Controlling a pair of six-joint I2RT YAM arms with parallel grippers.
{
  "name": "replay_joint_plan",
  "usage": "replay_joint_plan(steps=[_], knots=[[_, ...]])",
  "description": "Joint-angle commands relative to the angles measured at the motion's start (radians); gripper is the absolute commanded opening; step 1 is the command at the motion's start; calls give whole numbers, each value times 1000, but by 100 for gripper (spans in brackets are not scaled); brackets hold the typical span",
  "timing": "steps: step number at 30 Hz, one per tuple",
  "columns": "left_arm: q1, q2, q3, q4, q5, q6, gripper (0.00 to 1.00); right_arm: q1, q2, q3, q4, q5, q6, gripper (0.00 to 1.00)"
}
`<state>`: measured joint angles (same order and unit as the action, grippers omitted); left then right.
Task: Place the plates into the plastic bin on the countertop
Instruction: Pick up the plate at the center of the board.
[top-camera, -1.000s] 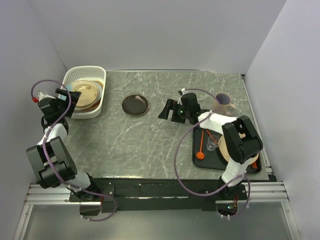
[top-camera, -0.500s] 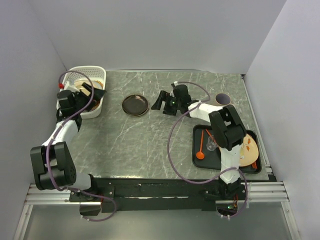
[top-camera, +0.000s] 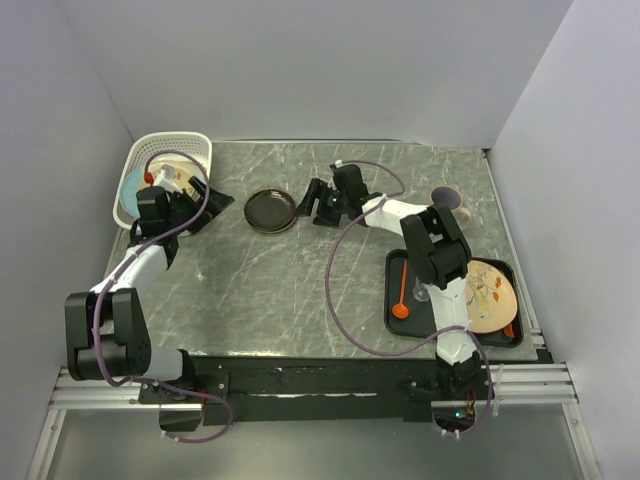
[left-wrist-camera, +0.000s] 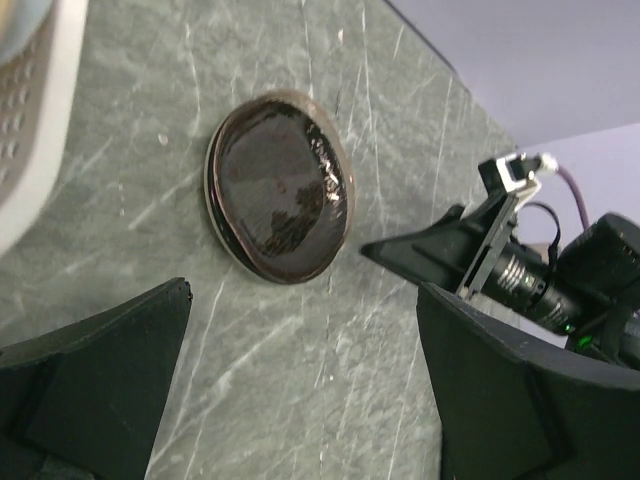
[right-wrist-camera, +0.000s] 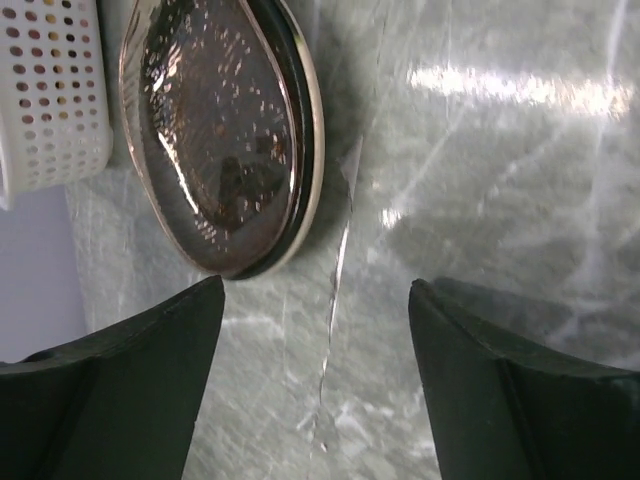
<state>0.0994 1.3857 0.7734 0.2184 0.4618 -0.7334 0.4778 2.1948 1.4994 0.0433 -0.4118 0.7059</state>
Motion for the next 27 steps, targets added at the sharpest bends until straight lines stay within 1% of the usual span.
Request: replay_joint_plan(steps=[1, 4, 7, 10, 11, 13, 14, 17, 20, 21, 24, 25, 27], knots=[[-29, -42, -20, 10, -37, 26, 99, 12, 46, 82, -16, -2, 12, 76], [-50, -40, -36, 19, -48, 15, 99, 15, 82, 128, -31, -4, 20, 69], [-72, -31, -42, 25, -63, 11, 99, 16, 114, 165, -37, -5, 27, 66], [-89, -17, -48, 38, -69, 3, 99, 16, 146, 192, -37, -10, 41, 65], [-93, -14, -48, 41, -72, 2, 99, 16, 160, 200, -37, -13, 44, 62], [-95, 4, -46, 42, -77, -3, 99, 18, 172, 214, -37, -19, 50, 59], [-121, 9, -48, 48, -77, -4, 99, 18, 181, 217, -37, -21, 50, 56], [-135, 24, -51, 55, -84, -8, 99, 18, 190, 228, -37, -19, 53, 50], [-145, 38, -51, 52, -104, -12, 99, 18, 197, 229, -37, -19, 55, 40], [-147, 47, -49, 49, -107, -12, 99, 18, 201, 229, -37, -19, 55, 30], [-155, 67, -48, 45, -123, -12, 99, 19, 203, 234, -37, -21, 58, 17], [-156, 73, -48, 44, -127, -14, 99, 19, 203, 232, -37, -24, 58, 8], [-158, 87, -46, 41, -132, -14, 99, 18, 198, 229, -37, -28, 56, 2]])
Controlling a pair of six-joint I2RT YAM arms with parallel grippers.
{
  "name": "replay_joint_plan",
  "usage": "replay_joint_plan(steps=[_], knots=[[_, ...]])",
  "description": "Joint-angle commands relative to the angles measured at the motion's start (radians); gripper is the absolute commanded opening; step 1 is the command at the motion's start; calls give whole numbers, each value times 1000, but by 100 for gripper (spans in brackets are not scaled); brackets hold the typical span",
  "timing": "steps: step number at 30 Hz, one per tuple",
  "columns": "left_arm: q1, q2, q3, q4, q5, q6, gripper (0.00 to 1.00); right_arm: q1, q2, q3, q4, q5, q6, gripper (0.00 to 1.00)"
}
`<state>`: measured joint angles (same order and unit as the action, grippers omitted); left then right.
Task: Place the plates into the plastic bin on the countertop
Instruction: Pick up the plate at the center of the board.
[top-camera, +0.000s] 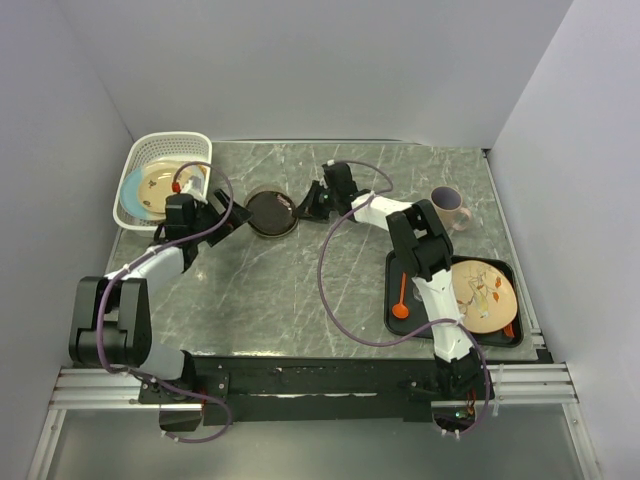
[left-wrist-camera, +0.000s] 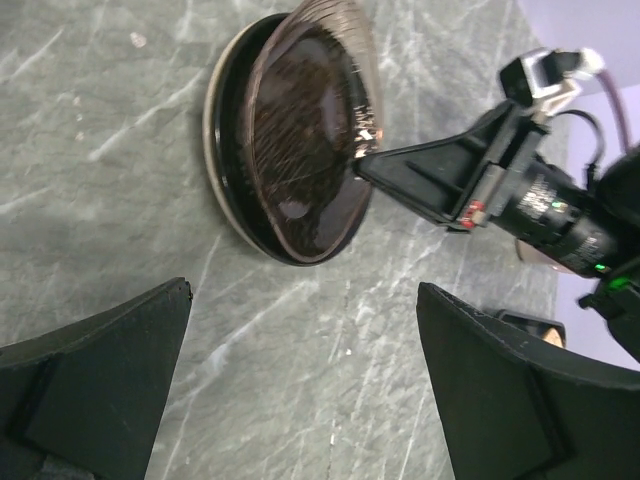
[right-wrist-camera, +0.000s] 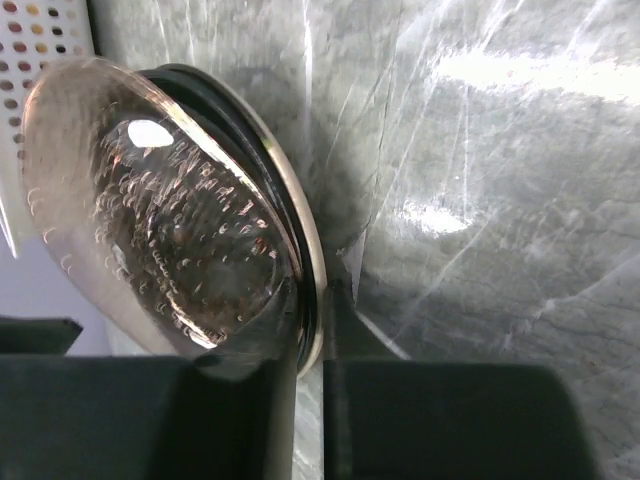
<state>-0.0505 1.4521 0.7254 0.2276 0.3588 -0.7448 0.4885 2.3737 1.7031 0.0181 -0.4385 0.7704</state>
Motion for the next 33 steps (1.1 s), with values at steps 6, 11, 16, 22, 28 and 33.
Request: replay_joint_plan(steps=[6, 11, 16, 22, 28, 33], knots=[[-18, 62, 3, 50, -46, -1, 99, 7, 1, -13, -10, -19, -19, 0], [-34, 83, 5, 88, -72, -7, 99, 9, -25, -39, -12, -23, -46, 0], [-41, 90, -9, 150, -100, -34, 92, 9, -47, -66, -32, -22, -68, 0], [-54, 157, 35, 187, -81, -44, 62, 9, -53, -76, -29, -28, -69, 0], [-72, 221, 71, 200, -81, -48, 58, 7, -51, -79, -27, -36, -72, 0], [-75, 252, 74, 240, -69, -65, 50, 7, -53, -79, -29, -37, -79, 0]])
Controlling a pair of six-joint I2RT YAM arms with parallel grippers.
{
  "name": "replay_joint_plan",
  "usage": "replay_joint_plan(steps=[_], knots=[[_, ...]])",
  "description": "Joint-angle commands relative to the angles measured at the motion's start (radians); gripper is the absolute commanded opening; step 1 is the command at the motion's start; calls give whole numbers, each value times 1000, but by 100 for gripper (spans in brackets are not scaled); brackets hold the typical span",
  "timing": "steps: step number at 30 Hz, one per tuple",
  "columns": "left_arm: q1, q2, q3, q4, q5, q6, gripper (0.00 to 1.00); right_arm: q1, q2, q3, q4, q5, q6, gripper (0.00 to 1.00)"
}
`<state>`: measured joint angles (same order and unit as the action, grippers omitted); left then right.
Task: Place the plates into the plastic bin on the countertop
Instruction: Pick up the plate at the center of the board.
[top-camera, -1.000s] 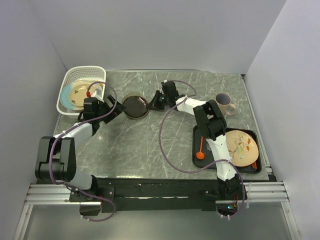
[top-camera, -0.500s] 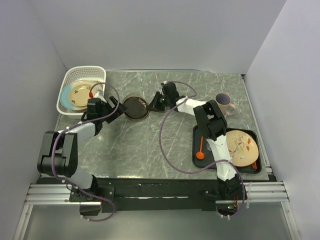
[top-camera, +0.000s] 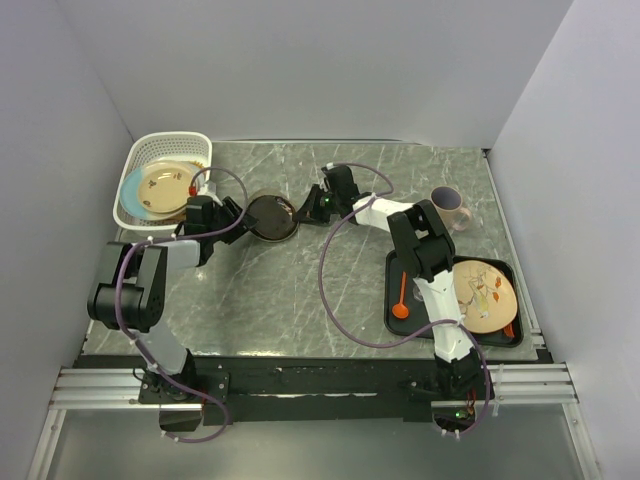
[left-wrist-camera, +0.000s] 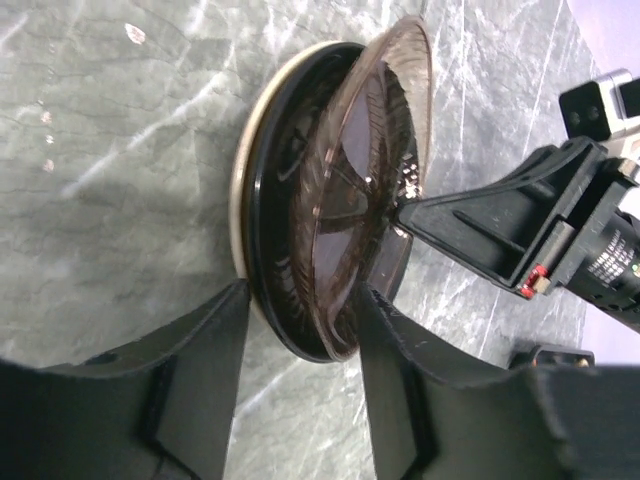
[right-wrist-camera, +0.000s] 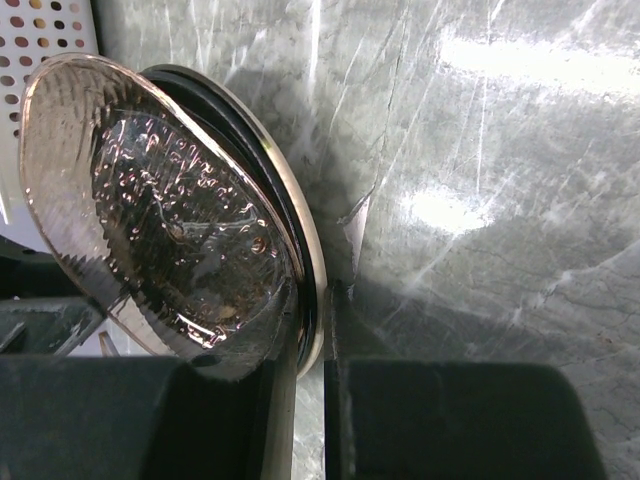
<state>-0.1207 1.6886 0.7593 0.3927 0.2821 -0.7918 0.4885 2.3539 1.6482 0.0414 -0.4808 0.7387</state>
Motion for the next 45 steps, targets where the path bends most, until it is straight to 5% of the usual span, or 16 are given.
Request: replay_joint_plan(steps=[1, 18, 36, 43, 45], knots=[[-5, 19, 41, 78, 18, -18, 48, 7, -33, -25, -54, 7, -47, 0], [-11, -116, 0, 25, -24, -6, 50, 5, -24, -19, -52, -1, -48, 0], [-30, 39, 57, 66, 6, -11, 47, -1, -21, -18, -51, -12, -48, 0], [-33, 92, 60, 100, 22, -21, 34, -2, -21, -19, -55, -13, -52, 0], [-33, 89, 60, 97, 22, -18, 21, -4, -21, -19, -55, -15, -52, 0]])
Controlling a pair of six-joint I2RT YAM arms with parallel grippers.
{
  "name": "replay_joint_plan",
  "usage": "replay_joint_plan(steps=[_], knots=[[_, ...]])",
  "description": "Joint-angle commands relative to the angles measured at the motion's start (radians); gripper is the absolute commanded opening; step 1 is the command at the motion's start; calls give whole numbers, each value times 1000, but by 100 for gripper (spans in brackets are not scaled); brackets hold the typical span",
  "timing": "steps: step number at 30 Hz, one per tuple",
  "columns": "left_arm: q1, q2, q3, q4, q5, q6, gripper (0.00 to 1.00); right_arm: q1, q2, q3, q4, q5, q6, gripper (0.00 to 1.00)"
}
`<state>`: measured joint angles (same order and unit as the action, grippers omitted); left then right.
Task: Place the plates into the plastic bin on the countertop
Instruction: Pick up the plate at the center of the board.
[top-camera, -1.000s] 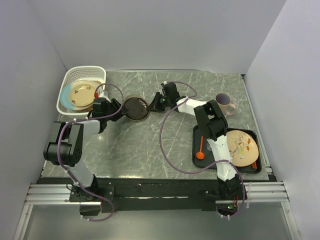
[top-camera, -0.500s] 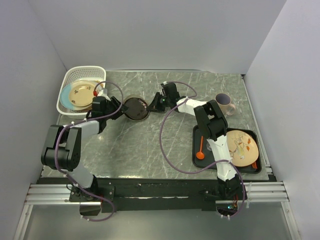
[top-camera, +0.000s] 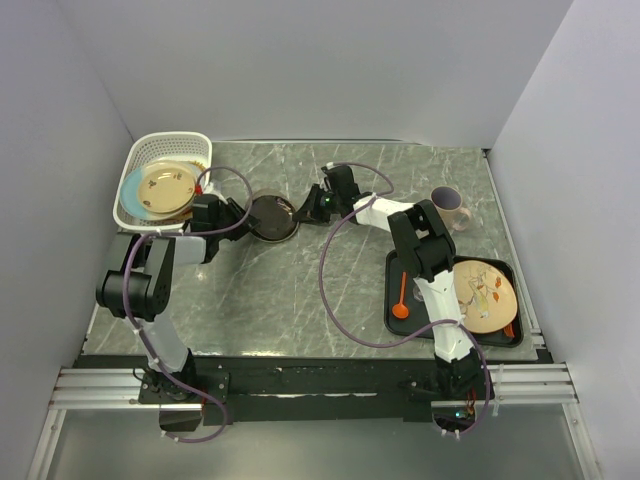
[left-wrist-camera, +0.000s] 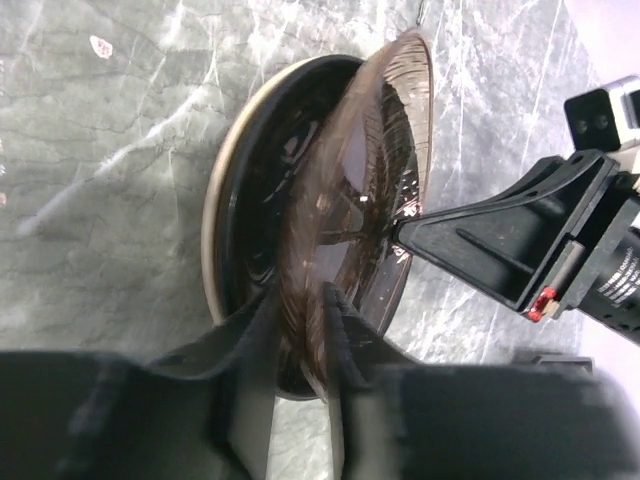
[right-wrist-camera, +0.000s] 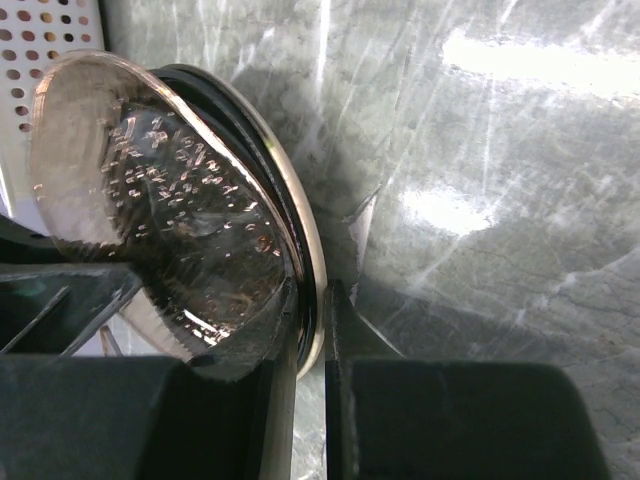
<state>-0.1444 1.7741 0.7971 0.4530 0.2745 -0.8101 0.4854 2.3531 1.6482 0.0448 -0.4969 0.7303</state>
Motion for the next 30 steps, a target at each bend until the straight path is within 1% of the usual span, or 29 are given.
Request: replay_joint_plan(steps=[1, 2, 7, 11, 14, 15, 16, 18, 19, 21, 22, 28, 29, 30], knots=[[-9, 1, 25, 27, 31, 2, 15, -1, -18, -19, -57, 0, -42, 0], [-9, 1, 28, 23, 29, 5, 2, -2, -18, -19, -54, -2, -39, 0], [-9, -8, 27, 13, 17, 9, 1, -5, -21, -33, -48, -15, -29, 0], [-9, -15, 21, 18, 15, 6, 1, -10, -31, -44, -33, -22, -28, 4], [-9, -13, 22, 16, 15, 5, 1, -14, -52, -68, 4, -43, -20, 14], [-9, -15, 22, 18, 14, 3, 1, -19, -63, -85, 47, -51, -13, 17], [-9, -15, 22, 19, 15, 2, 1, -22, -77, -125, 76, -55, 10, 31], [-9, -13, 21, 21, 14, -1, 1, -24, -113, -151, 108, -52, 17, 44], [-9, -13, 19, 24, 14, -1, 1, -24, -123, -159, 110, -51, 11, 56], [-9, -15, 16, 29, 12, -6, 1, -24, -146, -166, 112, -51, 9, 66], [-9, -15, 17, 29, 11, -6, 1, -24, -152, -175, 113, -52, 9, 74], [-9, -22, 13, 29, 8, -1, 1, -24, -204, -232, 135, -39, -3, 95], [-9, -22, 14, 27, 9, -3, 1, -24, -225, -247, 145, -35, -5, 100], [-9, -27, 11, 27, 8, -1, 1, -24, -236, -264, 173, -31, -5, 100]])
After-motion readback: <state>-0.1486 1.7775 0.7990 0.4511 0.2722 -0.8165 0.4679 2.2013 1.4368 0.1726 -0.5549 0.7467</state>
